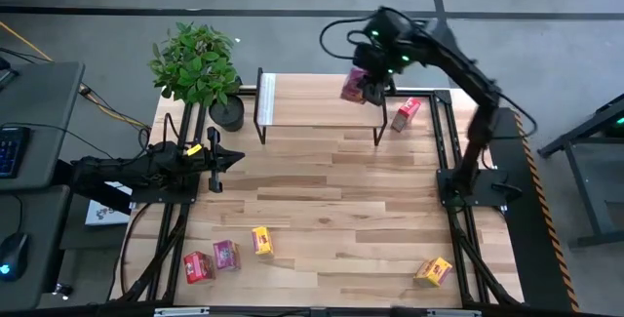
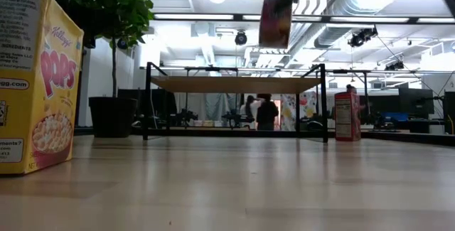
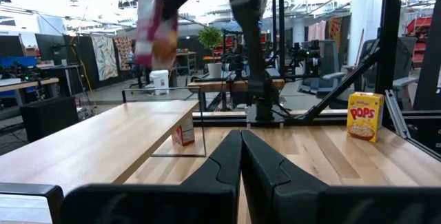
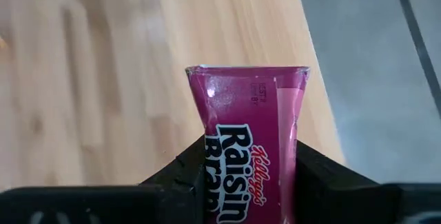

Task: Stack cereal on shelf
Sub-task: Put the top purple cereal box on the shelf

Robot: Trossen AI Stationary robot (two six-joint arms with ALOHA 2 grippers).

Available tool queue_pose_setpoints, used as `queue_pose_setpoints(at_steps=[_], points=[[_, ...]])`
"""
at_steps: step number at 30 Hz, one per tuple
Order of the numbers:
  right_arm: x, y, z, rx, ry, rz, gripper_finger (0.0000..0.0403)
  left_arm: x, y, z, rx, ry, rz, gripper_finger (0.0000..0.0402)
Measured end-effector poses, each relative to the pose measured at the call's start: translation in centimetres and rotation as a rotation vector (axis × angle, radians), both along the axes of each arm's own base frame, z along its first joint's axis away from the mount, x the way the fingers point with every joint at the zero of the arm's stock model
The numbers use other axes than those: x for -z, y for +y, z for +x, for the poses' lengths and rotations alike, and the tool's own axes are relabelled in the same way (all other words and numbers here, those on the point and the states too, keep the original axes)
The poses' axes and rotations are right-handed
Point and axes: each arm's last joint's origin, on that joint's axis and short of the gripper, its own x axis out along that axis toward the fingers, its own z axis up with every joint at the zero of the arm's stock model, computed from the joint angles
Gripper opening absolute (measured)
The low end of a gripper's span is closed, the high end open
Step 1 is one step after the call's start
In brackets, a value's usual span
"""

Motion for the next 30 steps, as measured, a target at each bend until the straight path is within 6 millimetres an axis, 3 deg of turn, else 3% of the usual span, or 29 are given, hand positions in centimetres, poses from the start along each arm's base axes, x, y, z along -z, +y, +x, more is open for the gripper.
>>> queue_pose_setpoints(at_steps=[4, 11, 19, 30], points=[[2.4, -3.4, 1.3, 0.01, 0.044, -0.007, 0.0119, 0.0, 0.0, 0.0, 0.0, 0.0, 0.0, 0.0], [4.0, -7.0, 0.0, 0.097, 0.204, -0.153, 0.0119, 0.0, 0.0, 0.0, 0.0, 0.0, 0.0, 0.0], [3.9, -7.0, -0.4, -0.117, 0.209, -0.167, 0.0119, 0.0, 0.0, 0.0, 0.0, 0.0, 0.0, 0.0], [6.2, -7.9, 0.9, -0.15, 0.278, -0.115, 0.0119, 0.0, 0.0, 0.0, 0.0, 0.0, 0.0, 0.0]])
